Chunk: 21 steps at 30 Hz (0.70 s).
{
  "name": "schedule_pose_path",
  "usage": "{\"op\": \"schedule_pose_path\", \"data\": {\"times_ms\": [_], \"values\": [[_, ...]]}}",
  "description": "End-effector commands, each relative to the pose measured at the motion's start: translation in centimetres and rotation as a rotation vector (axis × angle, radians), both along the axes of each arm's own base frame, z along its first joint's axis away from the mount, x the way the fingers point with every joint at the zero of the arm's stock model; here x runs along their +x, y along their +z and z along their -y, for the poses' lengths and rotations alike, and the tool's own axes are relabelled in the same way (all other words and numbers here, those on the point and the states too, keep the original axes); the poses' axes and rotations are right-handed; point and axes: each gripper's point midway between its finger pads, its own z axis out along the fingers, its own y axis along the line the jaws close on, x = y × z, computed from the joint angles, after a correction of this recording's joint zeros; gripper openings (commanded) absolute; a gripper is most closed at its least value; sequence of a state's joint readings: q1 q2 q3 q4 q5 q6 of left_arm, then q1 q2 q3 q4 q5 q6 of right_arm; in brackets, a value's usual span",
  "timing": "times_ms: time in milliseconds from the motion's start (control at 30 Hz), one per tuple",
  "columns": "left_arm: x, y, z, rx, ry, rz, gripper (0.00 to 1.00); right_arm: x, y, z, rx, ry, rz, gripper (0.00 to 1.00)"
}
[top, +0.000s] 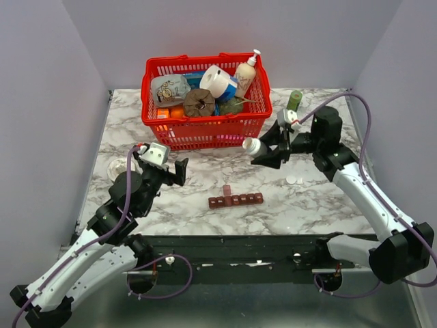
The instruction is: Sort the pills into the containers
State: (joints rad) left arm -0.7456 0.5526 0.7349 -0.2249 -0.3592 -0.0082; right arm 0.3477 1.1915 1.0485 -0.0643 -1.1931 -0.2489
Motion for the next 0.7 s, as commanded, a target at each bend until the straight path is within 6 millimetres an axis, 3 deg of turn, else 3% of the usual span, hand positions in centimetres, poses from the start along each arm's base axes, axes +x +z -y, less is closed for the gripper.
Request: {"op": "schedule_pose_path", "data": {"times_ms": [0, 333, 667], "values": [[0.4, -0.5, -1.0, 0.047, 0.038, 0.064, 0.99, -2.1, -4.4, 0.1, -0.029, 0.130, 0.108, 0.16], [1.1, -4.9, -1.6, 0.105, 0.084, 0.040, 0.99, -2.0, -15.7, 0.3, -0.268, 0.101, 0.046, 0.15], [1.5, -6.0, -3.2, 0.153, 0.171, 0.037, 0.99, -2.6, -19.1, -1.0, -0.434, 0.083, -0.011, 0.15]]}}
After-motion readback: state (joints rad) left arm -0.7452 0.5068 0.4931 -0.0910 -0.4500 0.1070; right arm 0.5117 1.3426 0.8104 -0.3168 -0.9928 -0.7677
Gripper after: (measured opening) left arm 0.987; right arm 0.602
